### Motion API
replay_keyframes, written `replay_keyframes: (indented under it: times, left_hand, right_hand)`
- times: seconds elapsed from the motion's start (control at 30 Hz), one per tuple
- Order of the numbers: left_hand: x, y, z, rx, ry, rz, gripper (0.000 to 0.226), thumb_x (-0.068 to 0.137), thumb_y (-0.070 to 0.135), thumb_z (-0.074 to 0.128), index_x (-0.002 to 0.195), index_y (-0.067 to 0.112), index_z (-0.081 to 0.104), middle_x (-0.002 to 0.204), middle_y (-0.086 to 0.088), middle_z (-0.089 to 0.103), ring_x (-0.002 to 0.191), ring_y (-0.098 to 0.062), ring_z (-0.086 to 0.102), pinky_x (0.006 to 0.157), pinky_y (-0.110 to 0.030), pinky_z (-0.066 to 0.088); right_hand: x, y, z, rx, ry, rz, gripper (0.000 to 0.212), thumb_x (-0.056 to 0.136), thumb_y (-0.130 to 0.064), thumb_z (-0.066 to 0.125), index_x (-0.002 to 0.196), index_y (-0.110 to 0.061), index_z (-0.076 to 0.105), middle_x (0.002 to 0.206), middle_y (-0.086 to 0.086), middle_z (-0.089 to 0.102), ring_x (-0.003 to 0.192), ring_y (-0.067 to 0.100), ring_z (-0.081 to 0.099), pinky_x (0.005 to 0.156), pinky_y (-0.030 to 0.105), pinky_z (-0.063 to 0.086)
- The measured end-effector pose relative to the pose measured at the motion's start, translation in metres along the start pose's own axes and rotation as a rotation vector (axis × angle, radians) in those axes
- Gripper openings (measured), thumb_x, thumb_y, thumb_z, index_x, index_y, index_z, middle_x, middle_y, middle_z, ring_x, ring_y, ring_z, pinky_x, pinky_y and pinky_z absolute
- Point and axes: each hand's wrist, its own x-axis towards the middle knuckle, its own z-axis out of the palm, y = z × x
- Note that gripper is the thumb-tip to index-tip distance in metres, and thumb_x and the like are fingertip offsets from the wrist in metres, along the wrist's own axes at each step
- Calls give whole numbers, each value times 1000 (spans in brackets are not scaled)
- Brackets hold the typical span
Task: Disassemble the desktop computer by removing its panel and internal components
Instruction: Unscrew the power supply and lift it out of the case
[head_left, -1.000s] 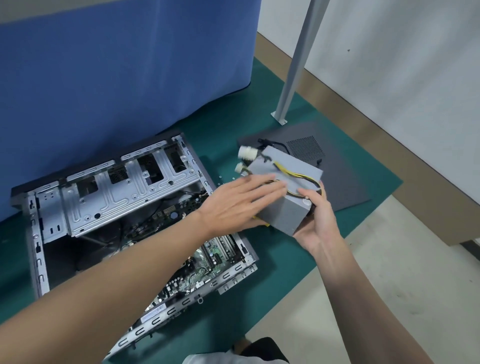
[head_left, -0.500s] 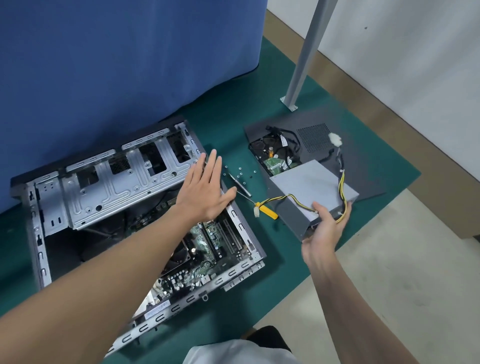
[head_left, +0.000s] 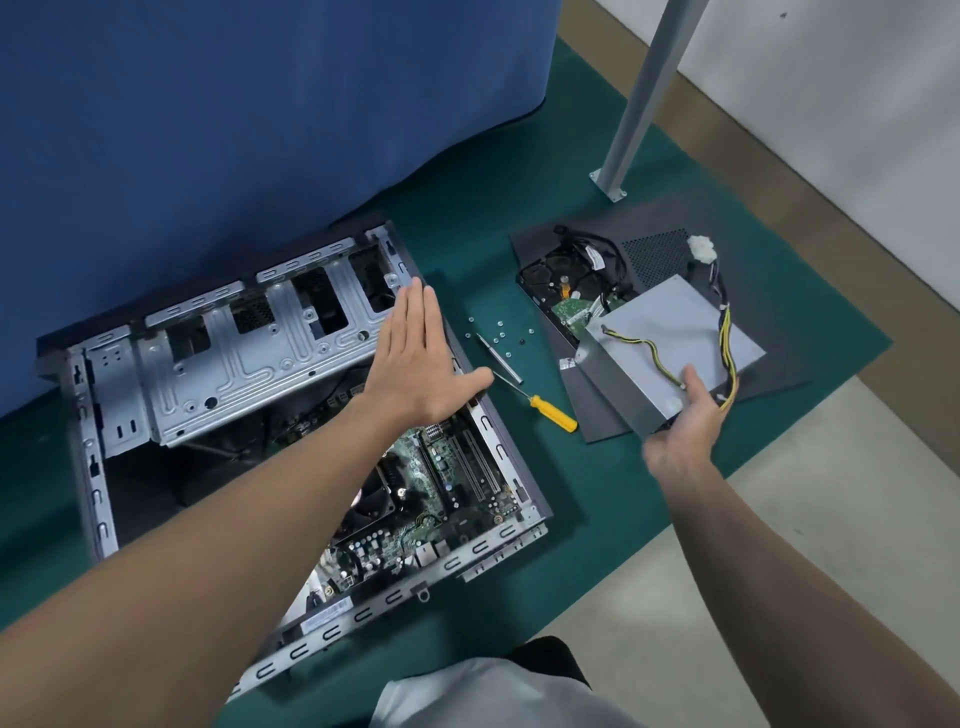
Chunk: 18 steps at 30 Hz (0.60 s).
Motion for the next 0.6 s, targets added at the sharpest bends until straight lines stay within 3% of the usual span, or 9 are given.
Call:
replay_keyframes:
  times: [0.13, 0.3, 0.37, 0.5, 0.6]
  left_hand:
    - [0, 0, 0, -11, -16, -8, 108, 82, 69, 33, 147, 6, -26, 155, -8, -32, 142, -19, -30, 116, -36, -14]
    - [0, 1, -1, -14, -22, -8, 108, 82, 69, 34, 146, 6, -27, 154, -8, -34, 142, -19, -31, 115, -36, -15]
    - [0, 1, -1, -15, -20, -6, 108, 82, 69, 34, 146, 7, -27, 154, -8, -34, 141, -19, -31, 113, -34, -16]
    - [0, -2, 0, -18, -9, 16, 109, 83, 71, 34, 147, 6, -25, 155, -8, -33, 141, -18, -31, 112, -33, -15]
    - [-1, -8, -1, -37, 14, 53, 107, 85, 78, 26, 148, 7, -23, 156, -5, -30, 142, -15, -29, 113, -31, -14]
  right_hand:
    - [3, 0, 6, 3, 40, 4, 44, 83, -24, 68, 126, -20, 58, 114, 3, 69, 101, 27, 67, 85, 53, 53]
    - [4, -1, 11, -53, 104, -64, 52, 83, -19, 68, 132, -28, 52, 114, 0, 68, 94, 24, 69, 76, 52, 56]
    - [3, -2, 12, -111, 115, -91, 57, 80, -20, 69, 132, -32, 51, 116, -4, 66, 98, 20, 67, 83, 48, 55]
    - [2, 2, 12, -377, 259, -171, 61, 81, -35, 64, 137, -24, 45, 125, -4, 56, 111, 20, 56, 96, 36, 44]
    - [-8, 12, 15, -746, 462, -423, 62, 89, -37, 55, 141, -11, 34, 139, 7, 42, 124, 27, 40, 101, 39, 35]
